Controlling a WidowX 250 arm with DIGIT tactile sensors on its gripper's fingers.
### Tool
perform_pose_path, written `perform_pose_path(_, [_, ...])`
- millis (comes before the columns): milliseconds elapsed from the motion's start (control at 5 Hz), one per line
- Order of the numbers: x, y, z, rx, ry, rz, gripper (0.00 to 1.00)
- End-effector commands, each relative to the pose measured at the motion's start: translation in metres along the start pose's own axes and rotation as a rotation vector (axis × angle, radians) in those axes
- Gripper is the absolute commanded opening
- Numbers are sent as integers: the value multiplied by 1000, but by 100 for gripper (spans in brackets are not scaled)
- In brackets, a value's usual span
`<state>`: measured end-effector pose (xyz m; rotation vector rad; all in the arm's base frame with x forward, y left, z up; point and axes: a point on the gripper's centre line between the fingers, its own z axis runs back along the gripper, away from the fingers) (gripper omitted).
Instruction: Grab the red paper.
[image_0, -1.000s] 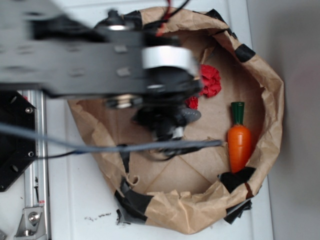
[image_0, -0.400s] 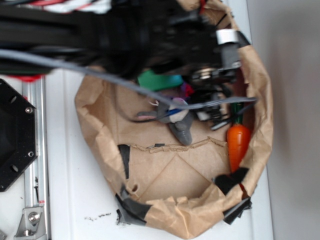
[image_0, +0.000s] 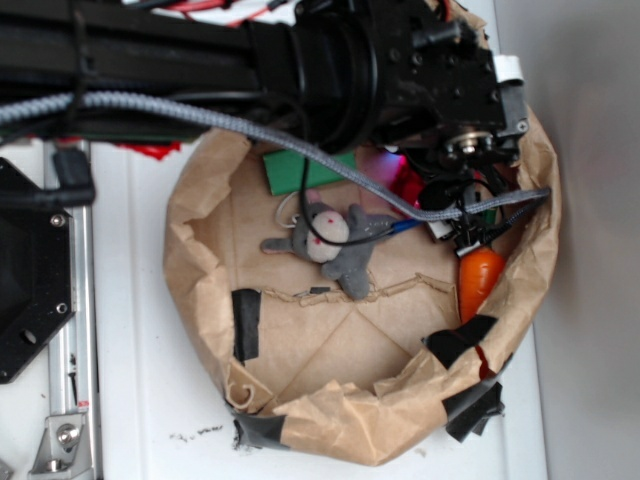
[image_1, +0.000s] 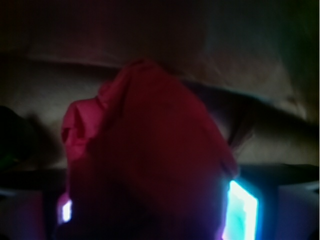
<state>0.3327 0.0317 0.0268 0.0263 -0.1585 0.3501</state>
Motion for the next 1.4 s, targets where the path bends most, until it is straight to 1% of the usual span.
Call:
perform_pose_path(0, [15, -8, 57, -22, -89, -79, 0])
perform_pose_path(200, [-5, -3, 108, 51, -78, -140, 0])
perform_pose_path(400, [-29, -7, 153, 42, -134, -246, 0])
perform_pose_path(600, [-51, -19, 181, -52, -156, -216, 0])
perform_pose_path(800, [-58, -22, 175, -62, -44, -250, 0])
perform_pose_path(1000, [-67, -22, 167, -32, 69, -258, 0])
perform_pose_path(1200, [-68, -21, 166, -18, 92, -256, 0])
